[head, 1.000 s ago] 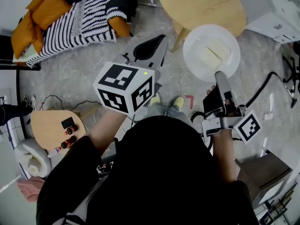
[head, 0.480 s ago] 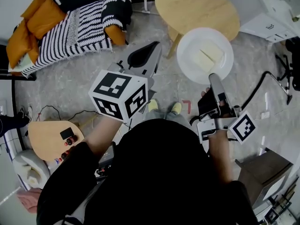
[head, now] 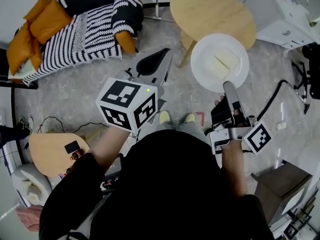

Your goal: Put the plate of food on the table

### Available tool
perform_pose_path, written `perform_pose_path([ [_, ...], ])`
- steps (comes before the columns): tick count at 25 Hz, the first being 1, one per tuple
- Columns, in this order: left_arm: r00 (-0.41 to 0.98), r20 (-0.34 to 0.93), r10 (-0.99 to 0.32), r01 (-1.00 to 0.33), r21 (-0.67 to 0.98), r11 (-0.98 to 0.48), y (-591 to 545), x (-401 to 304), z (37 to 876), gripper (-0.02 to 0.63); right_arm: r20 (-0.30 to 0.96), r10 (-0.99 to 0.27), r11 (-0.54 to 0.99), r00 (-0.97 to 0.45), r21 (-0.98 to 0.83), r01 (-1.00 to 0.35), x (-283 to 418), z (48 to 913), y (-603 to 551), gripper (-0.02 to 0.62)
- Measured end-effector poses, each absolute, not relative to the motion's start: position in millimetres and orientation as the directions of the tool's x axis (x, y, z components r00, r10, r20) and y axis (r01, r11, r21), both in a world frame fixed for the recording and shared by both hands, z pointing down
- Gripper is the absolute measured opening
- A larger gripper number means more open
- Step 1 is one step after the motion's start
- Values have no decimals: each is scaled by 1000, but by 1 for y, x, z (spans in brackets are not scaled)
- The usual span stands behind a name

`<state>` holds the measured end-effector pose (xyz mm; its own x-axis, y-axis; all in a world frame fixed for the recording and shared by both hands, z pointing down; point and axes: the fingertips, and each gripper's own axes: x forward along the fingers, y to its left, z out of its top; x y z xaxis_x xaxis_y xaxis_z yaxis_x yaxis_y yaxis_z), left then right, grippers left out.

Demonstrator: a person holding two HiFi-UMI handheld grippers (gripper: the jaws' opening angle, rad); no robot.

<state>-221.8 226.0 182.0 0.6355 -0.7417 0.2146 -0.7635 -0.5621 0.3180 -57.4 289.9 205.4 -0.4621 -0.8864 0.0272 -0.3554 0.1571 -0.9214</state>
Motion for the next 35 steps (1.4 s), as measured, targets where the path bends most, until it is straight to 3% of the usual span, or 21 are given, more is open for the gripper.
perform_pose_path([
  [35,662,143,-736,-737,299,-606,210,-258,172,8,-31,-871,235,-490,-902,-361,-98,186,274,18],
])
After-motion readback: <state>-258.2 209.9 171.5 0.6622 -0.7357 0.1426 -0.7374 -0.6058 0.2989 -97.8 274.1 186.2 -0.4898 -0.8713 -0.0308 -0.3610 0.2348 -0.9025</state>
